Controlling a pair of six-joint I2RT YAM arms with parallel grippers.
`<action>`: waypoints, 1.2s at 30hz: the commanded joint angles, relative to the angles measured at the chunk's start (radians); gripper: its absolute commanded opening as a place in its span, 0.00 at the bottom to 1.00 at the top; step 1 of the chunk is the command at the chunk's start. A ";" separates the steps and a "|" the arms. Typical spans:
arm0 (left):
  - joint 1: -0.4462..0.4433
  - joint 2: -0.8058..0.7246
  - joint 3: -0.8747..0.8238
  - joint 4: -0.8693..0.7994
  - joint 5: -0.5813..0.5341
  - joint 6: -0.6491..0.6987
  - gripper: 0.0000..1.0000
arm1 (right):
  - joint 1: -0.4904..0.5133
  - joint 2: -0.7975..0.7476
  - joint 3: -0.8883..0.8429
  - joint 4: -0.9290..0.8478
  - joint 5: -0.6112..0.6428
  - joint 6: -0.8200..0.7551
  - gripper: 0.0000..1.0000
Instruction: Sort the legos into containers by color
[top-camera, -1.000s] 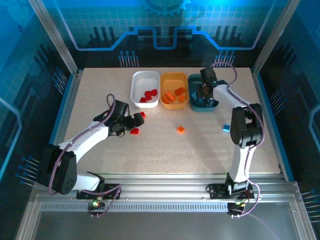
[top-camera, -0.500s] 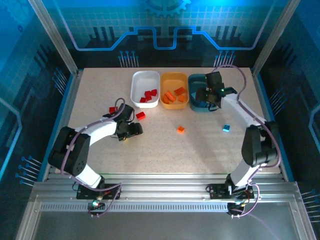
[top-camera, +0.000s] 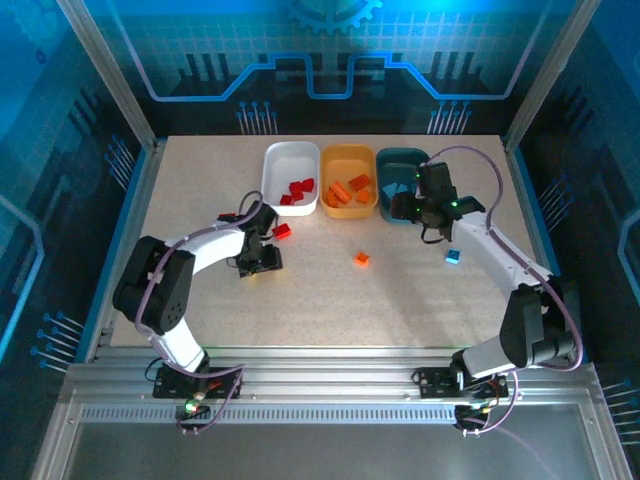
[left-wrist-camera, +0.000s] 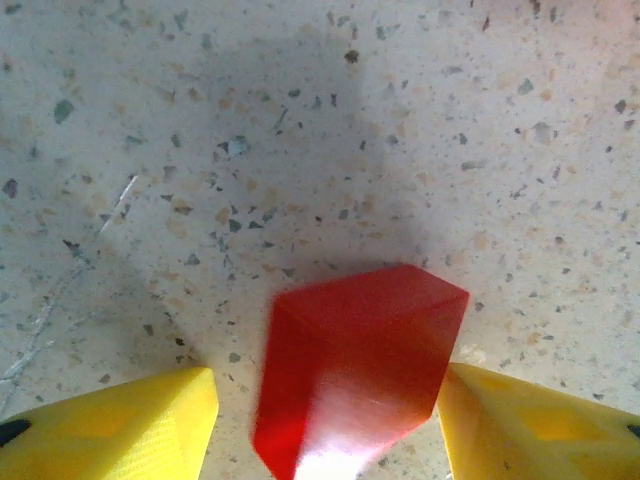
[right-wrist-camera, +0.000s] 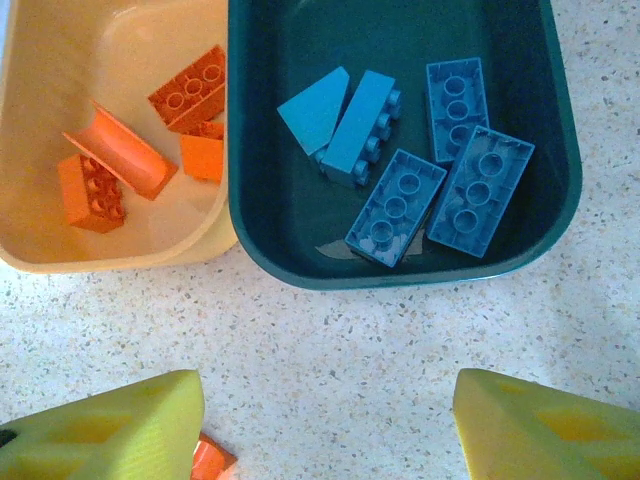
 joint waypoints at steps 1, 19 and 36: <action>-0.014 0.040 0.058 0.059 -0.104 0.072 0.62 | 0.012 -0.028 -0.008 -0.006 -0.009 -0.002 0.68; -0.014 0.096 0.123 0.013 -0.129 0.090 0.57 | 0.011 -0.046 -0.026 -0.002 -0.015 -0.021 0.68; -0.099 0.117 0.106 -0.004 -0.121 0.146 0.54 | 0.011 -0.061 -0.049 0.002 -0.030 -0.014 0.68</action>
